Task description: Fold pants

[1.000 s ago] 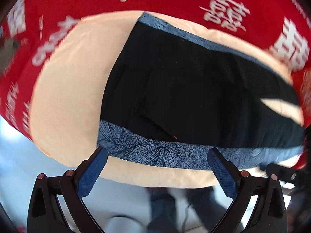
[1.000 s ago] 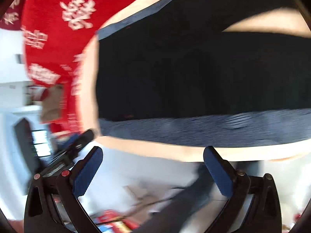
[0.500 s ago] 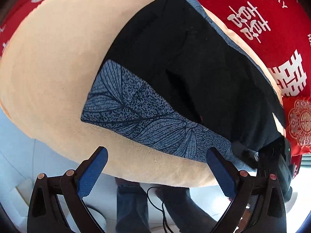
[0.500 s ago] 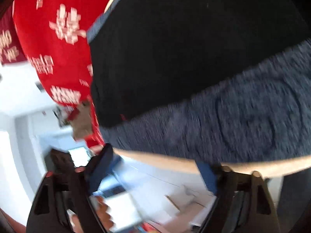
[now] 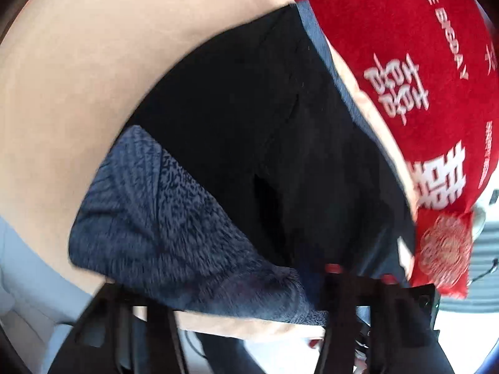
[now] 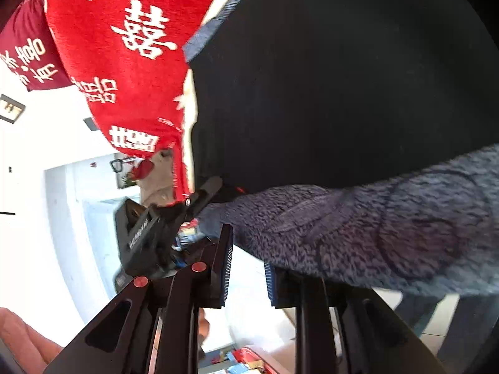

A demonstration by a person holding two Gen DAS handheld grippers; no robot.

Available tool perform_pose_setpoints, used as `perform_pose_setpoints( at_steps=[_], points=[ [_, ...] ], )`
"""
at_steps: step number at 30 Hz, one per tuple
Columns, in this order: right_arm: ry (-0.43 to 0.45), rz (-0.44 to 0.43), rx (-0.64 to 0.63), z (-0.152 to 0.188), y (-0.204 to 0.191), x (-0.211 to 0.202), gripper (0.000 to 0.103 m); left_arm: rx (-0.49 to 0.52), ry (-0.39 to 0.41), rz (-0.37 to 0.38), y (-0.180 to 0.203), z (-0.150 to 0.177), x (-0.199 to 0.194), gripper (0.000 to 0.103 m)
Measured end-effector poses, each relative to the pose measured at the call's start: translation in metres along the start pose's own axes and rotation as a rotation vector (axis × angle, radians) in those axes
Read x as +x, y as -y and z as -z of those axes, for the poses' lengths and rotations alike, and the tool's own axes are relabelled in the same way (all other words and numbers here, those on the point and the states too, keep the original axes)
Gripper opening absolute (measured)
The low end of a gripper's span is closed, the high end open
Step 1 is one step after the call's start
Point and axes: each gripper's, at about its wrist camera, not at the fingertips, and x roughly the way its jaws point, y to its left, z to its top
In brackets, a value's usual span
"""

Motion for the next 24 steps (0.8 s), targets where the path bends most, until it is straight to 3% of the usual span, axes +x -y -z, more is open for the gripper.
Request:
perform_pose_setpoints(
  at_steps=[3, 7, 11, 13, 14, 15, 18, 24],
  points=[
    [0.040, 0.051, 0.026, 0.006, 0.024, -0.018, 0.044, 0.069, -0.016, -0.026, 0.008, 0.000, 0.001, 0.045],
    [0.138, 0.069, 0.112, 0.021, 0.064, -0.060, 0.048, 0.134, -0.055, -0.052, 0.014, 0.001, 0.003, 0.045],
    [0.258, -0.058, 0.265, 0.026, 0.091, -0.081, 0.048, 0.176, -0.076, -0.066, 0.017, 0.001, 0.005, 0.045],
    [0.311, -0.130, 0.353, 0.030, 0.101, -0.085, 0.037, 0.205, -0.080, -0.092, 0.020, 0.002, 0.004, 0.036],
    [0.338, -0.144, 0.380, 0.032, 0.104, -0.089, 0.007, 0.211, -0.083, -0.102, 0.021, 0.001, 0.005, 0.035],
    [0.358, -0.135, 0.391, 0.033, 0.099, -0.094, 0.006, 0.209, -0.082, -0.104, 0.022, 0.001, 0.004, 0.032],
    [0.344, -0.023, 0.255, 0.026, 0.062, -0.110, 0.006, 0.207, -0.058, -0.118, 0.028, -0.001, -0.012, 0.029],
    [0.231, 0.127, -0.062, -0.026, -0.031, -0.137, 0.006, 0.227, 0.036, -0.118, 0.071, -0.022, -0.049, 0.029]
  ],
)
